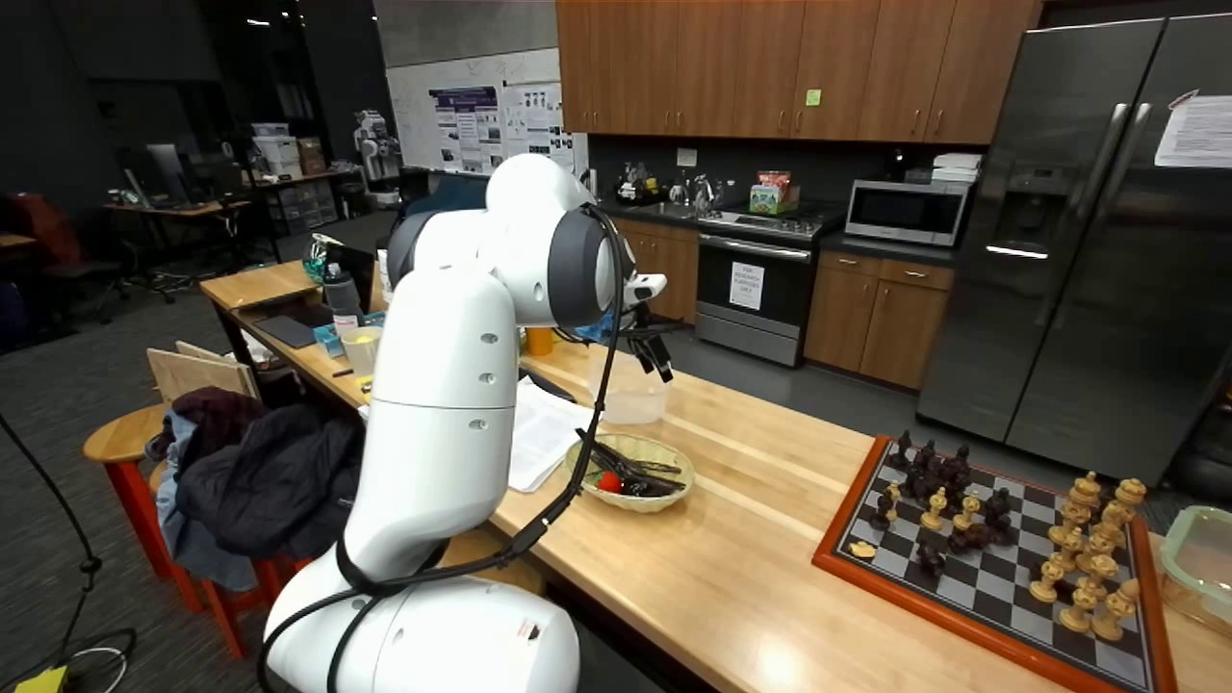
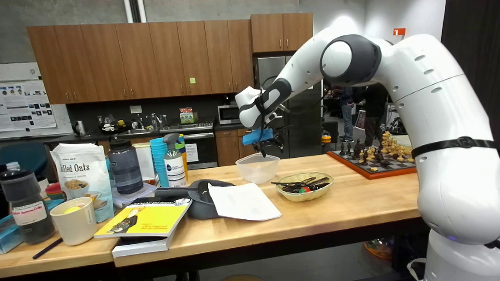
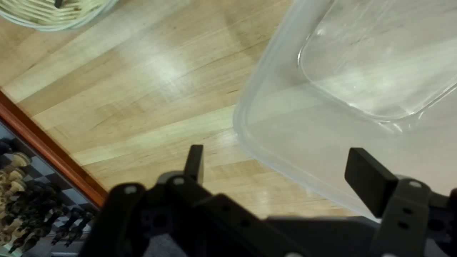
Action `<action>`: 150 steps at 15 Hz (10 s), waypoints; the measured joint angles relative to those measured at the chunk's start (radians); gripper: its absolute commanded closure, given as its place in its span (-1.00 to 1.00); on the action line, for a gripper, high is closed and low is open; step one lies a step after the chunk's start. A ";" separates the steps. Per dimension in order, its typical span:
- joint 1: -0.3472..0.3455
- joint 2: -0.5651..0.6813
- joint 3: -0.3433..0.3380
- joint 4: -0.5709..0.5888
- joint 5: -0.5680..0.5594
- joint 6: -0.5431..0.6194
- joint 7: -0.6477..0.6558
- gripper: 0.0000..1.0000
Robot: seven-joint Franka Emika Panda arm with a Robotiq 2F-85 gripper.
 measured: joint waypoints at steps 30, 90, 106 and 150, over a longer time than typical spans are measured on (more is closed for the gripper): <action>-0.013 -0.136 -0.039 -0.202 -0.029 0.212 -0.171 0.94; -0.046 0.026 -0.011 -0.017 0.108 -0.160 -0.335 -1.00; -0.048 -0.008 -0.077 -0.053 0.104 0.038 -0.191 -1.00; -0.186 -0.249 -0.094 -0.630 0.457 0.786 -0.325 0.96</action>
